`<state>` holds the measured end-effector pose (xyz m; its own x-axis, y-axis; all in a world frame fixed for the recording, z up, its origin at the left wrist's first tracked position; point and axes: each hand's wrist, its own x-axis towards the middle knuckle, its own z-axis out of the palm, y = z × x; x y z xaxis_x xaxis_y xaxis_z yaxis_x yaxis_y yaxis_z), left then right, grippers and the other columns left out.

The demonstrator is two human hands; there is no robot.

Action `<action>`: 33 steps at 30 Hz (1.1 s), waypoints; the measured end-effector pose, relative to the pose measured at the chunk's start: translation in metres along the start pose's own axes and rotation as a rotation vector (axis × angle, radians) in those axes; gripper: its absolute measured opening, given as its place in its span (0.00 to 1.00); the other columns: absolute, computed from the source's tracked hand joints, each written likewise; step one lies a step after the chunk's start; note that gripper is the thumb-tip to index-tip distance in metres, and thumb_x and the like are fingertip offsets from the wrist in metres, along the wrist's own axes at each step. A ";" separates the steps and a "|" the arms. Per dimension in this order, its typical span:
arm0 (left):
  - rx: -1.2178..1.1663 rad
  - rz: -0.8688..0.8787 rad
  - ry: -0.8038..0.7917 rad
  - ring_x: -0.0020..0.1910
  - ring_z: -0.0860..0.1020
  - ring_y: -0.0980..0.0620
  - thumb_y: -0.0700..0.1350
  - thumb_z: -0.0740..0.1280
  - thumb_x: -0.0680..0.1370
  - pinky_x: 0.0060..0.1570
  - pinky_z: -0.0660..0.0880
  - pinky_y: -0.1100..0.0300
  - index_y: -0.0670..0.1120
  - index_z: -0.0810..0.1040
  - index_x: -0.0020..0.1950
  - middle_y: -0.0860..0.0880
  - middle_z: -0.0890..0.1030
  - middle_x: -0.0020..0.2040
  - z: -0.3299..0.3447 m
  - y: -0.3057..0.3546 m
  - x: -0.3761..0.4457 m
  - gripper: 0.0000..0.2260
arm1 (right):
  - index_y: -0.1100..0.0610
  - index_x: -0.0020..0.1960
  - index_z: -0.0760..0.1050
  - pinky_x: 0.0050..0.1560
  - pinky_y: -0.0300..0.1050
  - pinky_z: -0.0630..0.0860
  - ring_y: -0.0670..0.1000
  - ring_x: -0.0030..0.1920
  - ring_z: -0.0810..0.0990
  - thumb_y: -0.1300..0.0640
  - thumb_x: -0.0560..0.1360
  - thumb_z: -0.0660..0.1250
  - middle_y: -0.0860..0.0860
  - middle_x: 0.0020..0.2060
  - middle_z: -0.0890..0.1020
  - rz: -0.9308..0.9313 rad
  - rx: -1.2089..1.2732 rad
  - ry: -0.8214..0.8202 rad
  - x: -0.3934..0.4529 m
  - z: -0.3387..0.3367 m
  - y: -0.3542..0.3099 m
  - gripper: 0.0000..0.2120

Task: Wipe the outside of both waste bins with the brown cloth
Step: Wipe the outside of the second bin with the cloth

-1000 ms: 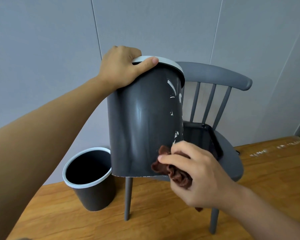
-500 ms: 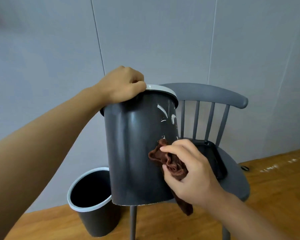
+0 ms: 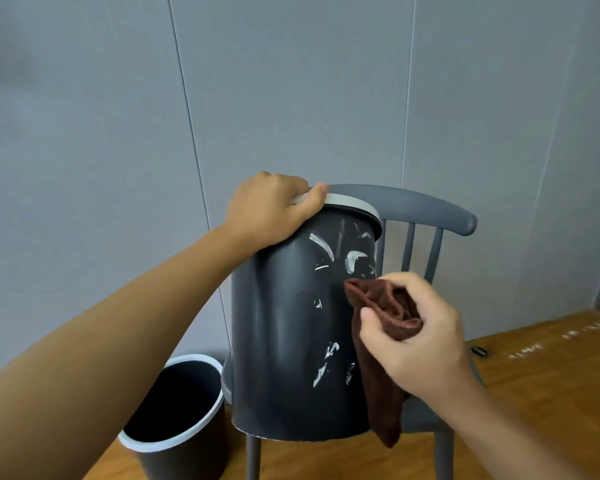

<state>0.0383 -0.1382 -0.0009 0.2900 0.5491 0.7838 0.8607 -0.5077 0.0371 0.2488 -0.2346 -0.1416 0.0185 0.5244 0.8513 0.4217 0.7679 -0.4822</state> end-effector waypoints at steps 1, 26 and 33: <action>0.002 0.004 0.006 0.28 0.65 0.46 0.62 0.56 0.79 0.32 0.60 0.54 0.46 0.59 0.30 0.48 0.62 0.23 0.001 -0.001 -0.001 0.26 | 0.53 0.52 0.80 0.41 0.31 0.78 0.44 0.42 0.84 0.57 0.72 0.75 0.43 0.41 0.82 -0.005 -0.021 0.026 0.002 -0.002 0.001 0.10; 0.004 0.015 0.085 0.25 0.65 0.46 0.59 0.48 0.80 0.32 0.57 0.54 0.46 0.58 0.29 0.49 0.63 0.22 0.001 -0.010 -0.011 0.24 | 0.48 0.74 0.74 0.58 0.55 0.78 0.53 0.61 0.71 0.37 0.76 0.66 0.48 0.65 0.72 -0.115 -0.435 -0.058 0.037 0.042 -0.015 0.29; -0.028 0.020 0.103 0.23 0.62 0.50 0.59 0.48 0.80 0.31 0.57 0.55 0.47 0.57 0.29 0.50 0.61 0.22 -0.001 -0.015 -0.016 0.24 | 0.53 0.66 0.80 0.46 0.54 0.80 0.57 0.52 0.76 0.40 0.78 0.69 0.53 0.57 0.77 -0.308 -0.507 -0.032 0.036 0.047 -0.013 0.23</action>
<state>0.0206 -0.1404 -0.0135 0.2610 0.4679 0.8444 0.8430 -0.5367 0.0369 0.2015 -0.2086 -0.1141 -0.1976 0.3217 0.9260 0.7842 0.6187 -0.0476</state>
